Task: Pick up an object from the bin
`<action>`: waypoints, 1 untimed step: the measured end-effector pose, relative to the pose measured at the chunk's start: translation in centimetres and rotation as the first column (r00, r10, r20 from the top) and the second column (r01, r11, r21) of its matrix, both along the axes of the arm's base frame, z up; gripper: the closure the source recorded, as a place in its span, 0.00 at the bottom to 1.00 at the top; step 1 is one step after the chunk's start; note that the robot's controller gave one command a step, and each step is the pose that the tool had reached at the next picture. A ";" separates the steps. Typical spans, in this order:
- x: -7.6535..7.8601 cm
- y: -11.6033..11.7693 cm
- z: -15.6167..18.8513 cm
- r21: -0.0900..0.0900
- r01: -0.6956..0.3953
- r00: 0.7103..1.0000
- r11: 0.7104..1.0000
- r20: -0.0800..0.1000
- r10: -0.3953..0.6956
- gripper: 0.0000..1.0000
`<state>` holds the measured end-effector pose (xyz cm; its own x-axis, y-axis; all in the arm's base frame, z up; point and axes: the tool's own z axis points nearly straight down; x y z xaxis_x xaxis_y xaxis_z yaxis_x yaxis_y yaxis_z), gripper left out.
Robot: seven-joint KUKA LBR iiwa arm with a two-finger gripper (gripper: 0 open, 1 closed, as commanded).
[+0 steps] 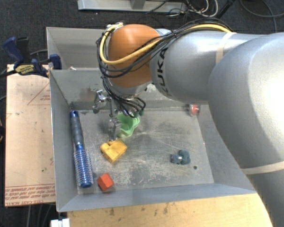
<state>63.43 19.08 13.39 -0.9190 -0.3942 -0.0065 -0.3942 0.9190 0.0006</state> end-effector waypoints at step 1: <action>-6.5 -8.2 -2.1 -0.003 -0.342 0.940 0.940 -0.004 0.342 0.00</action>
Offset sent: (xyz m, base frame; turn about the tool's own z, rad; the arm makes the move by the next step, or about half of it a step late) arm -0.0652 -0.0809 -0.0209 -0.3556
